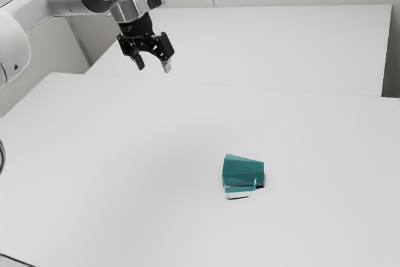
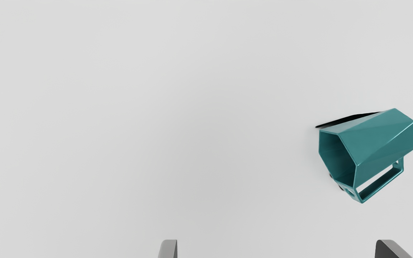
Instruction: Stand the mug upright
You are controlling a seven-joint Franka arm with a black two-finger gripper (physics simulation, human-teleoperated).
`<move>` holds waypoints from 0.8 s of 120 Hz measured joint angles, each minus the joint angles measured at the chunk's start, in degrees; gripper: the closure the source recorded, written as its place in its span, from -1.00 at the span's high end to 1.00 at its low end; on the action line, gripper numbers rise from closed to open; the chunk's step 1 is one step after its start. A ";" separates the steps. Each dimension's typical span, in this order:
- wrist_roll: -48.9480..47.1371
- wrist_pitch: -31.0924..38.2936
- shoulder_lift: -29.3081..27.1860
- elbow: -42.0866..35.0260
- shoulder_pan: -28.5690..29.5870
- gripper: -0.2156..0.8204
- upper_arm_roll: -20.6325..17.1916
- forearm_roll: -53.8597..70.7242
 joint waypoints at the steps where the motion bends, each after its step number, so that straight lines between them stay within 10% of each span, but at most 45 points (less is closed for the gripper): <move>1: -0.01 0.03 0.00 0.00 0.00 0.58 0.00 0.00; 41: -0.70 0.91 -1.04 -3.68 0.28 0.58 0.17 -4.18; 96: 4.67 20.22 -8.30 -34.01 2.04 0.58 -0.51 -26.45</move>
